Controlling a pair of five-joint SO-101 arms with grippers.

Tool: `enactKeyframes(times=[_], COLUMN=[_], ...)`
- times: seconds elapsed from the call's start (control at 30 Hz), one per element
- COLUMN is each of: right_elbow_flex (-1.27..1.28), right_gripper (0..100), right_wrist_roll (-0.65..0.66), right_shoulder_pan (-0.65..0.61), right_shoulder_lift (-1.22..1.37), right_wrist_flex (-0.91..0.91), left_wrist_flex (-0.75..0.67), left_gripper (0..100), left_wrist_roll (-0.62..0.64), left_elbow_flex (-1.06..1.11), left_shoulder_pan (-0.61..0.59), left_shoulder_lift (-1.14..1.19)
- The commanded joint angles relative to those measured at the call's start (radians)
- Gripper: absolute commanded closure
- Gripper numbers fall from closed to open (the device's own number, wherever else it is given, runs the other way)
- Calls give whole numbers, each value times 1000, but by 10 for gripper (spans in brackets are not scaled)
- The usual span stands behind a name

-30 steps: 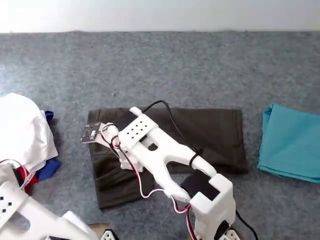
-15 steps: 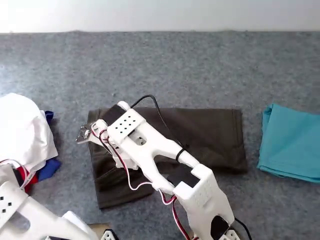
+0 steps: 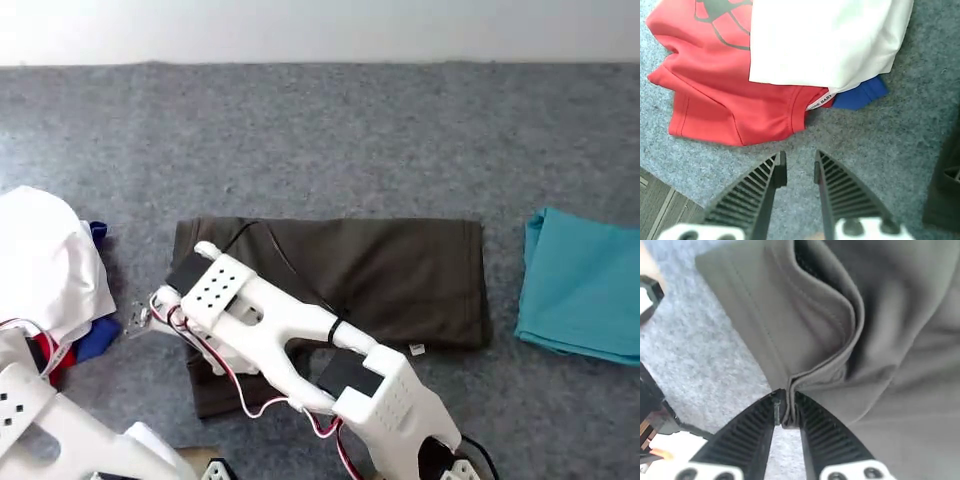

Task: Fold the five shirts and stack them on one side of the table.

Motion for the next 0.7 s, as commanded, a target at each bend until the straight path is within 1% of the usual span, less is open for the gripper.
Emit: enactKeyframes(times=[0.0, 0.13, 0.3, 0.4, 0.5, 0.57, 0.67], right_elbow_flex=[41, 109, 124, 124, 121, 121, 121], right_gripper=[987, 987, 979, 897, 798, 774, 775], right_wrist_roll=[-3, 29, 34, 31, -11, -23, -29], right_shoulder_pan=[45, 88, 85, 90, 87, 68, 30], right_shoulder_lift=[-54, -59, -117, -174, -239, -268, -285], right_wrist_flex=[41, 41, 41, 41, 39, 28, 22], left_wrist_flex=[-14, -14, -14, -14, -14, -14, -14], left_gripper=[898, 898, 898, 898, 898, 898, 898], left_wrist_roll=[-5, -5, -5, -5, -5, -5, -5], left_elbow_flex=[-35, -36, -36, -36, -36, -36, -36], left_shoulder_pan=[2, 2, 2, 2, 2, 2, 2], left_shoulder_lift=[5, 5, 5, 5, 5, 8, 9])
